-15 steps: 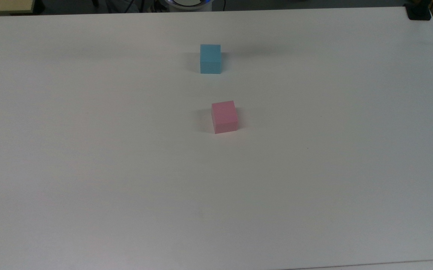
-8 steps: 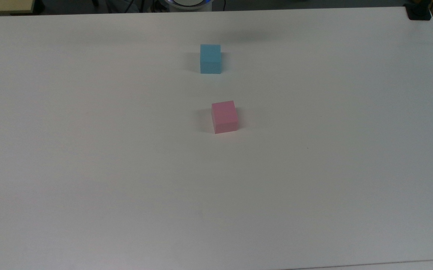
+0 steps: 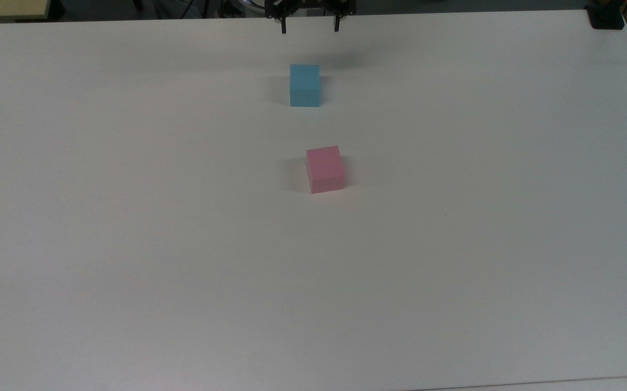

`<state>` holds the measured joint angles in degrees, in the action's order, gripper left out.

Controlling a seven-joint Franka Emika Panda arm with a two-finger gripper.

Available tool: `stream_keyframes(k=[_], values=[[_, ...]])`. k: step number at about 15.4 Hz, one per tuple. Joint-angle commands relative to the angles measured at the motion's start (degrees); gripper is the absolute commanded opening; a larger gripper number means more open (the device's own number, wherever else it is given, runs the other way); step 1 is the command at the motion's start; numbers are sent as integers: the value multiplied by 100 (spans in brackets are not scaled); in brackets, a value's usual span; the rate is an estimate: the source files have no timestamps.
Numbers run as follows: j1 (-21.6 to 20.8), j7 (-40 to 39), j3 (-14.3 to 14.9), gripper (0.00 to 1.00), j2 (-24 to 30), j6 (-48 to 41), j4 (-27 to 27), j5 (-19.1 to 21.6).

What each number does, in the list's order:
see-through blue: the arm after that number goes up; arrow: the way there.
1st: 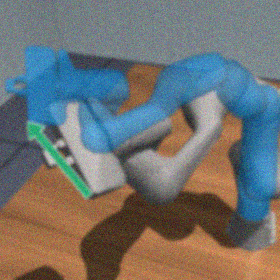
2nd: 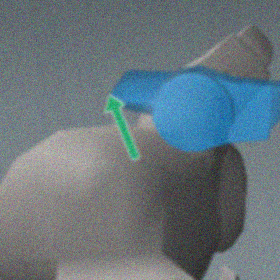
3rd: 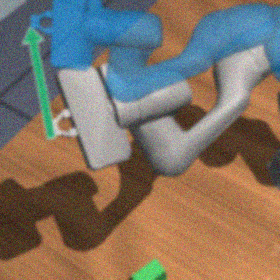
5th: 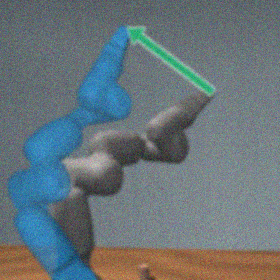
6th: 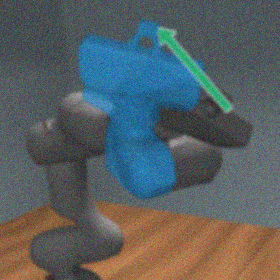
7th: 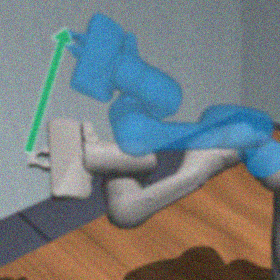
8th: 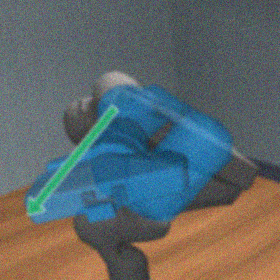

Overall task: Put blue cube on pink cube
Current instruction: 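Move the open gripper over the light blue cube and lower it, then close the gripper around the light blue cube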

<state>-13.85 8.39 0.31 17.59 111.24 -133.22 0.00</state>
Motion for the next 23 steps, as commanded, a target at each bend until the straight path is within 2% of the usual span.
stream_keyframes(k=[1,7,15,23], values=[[-101,75,75,100,52,827,-651,27],[92,75,83,100,-387,1514,-740,26],[49,303,75,100,-888,2033,-837,27],[22,303,75,100,-950,2340,-1267,27]])
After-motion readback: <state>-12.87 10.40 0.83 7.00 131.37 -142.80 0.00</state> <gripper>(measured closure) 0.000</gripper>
